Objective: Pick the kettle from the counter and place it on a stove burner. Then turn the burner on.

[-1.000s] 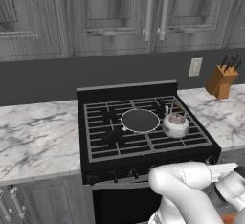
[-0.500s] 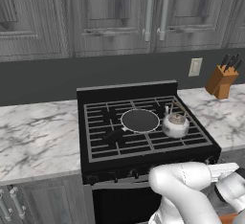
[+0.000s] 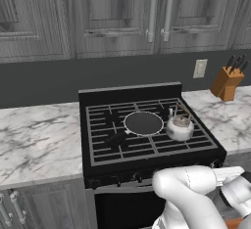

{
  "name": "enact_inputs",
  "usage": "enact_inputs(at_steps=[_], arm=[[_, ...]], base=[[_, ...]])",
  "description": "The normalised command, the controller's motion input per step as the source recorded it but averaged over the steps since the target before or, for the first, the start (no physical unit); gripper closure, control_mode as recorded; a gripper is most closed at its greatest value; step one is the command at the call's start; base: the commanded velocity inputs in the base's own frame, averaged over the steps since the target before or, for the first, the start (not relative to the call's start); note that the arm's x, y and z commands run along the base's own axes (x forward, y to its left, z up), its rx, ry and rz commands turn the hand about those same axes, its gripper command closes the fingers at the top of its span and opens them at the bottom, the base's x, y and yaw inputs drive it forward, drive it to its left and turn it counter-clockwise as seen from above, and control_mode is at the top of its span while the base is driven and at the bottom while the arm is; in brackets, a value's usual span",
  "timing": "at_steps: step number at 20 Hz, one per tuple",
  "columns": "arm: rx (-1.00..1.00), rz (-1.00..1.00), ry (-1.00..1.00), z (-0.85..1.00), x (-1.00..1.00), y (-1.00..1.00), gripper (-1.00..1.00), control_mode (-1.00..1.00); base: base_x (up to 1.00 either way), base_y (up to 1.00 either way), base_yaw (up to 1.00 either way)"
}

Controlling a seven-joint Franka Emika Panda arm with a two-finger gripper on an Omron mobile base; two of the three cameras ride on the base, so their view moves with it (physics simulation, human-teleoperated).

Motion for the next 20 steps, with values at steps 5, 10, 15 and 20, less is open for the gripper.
enact_inputs(at_steps=[5,10,15,20], arm=[[0.0,0.0,0.0,0.0,0.0,0.0,1.0,-1.0],[0.0,0.0,0.0,0.0,0.0,0.0,1.0,-1.0],[-0.05,0.15,-0.03,-0.04,0.0,0.0,1.0,-1.0],[-0.23,0.43,0.0,-0.34,-0.02,0.01,1.0,-1.0]], base=[[0.0,0.0,0.0],[0.0,0.0,0.0],[0.0,0.0,0.0],[0.0,0.0,0.0]])
